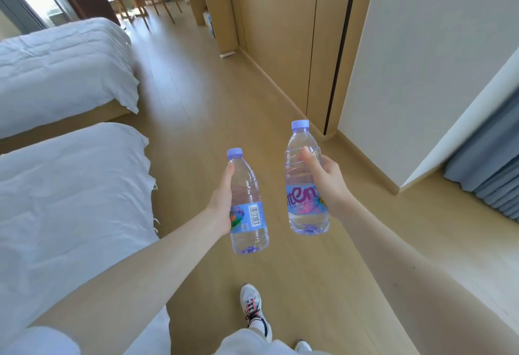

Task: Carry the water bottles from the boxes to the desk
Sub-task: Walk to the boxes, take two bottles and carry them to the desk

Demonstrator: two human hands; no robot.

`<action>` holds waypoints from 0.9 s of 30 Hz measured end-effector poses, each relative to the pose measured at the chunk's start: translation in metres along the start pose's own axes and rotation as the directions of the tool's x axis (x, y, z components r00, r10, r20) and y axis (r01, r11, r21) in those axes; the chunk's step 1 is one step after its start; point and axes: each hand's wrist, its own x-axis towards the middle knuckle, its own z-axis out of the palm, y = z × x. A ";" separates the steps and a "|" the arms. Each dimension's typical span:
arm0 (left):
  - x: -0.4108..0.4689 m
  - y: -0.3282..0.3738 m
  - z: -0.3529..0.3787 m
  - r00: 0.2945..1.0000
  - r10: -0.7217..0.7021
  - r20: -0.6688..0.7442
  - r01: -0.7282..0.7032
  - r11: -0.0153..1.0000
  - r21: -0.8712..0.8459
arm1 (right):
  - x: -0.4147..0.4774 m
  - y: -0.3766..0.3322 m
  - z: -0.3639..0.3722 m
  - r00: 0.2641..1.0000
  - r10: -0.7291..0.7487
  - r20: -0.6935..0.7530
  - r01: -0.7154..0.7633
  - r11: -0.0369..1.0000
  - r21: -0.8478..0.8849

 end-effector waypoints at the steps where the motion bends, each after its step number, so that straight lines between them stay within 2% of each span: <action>1: 0.009 0.008 -0.003 1.000 0.001 0.006 -0.001 1.000 -0.003 | 0.010 0.000 0.006 1.000 0.002 0.006 -0.002 1.000 -0.014; 7: 0.069 0.064 -0.023 0.998 0.048 0.049 -0.046 0.998 -0.035 | 0.081 -0.010 0.051 1.000 0.020 0.009 -0.019 0.996 -0.090; 14: 0.132 0.166 -0.068 0.985 0.131 0.115 -0.132 0.991 -0.006 | 0.170 -0.050 0.136 0.999 -0.007 0.041 0.012 0.992 -0.126; 23: 0.192 0.248 -0.123 0.971 0.217 0.099 -0.206 0.972 -0.116 | 0.248 -0.079 0.218 0.998 -0.014 0.063 0.025 0.984 -0.177; 27: 0.214 0.274 -0.146 0.968 0.247 0.042 -0.238 0.958 -0.162 | 0.284 -0.097 0.251 0.992 -0.029 0.123 0.055 0.975 -0.216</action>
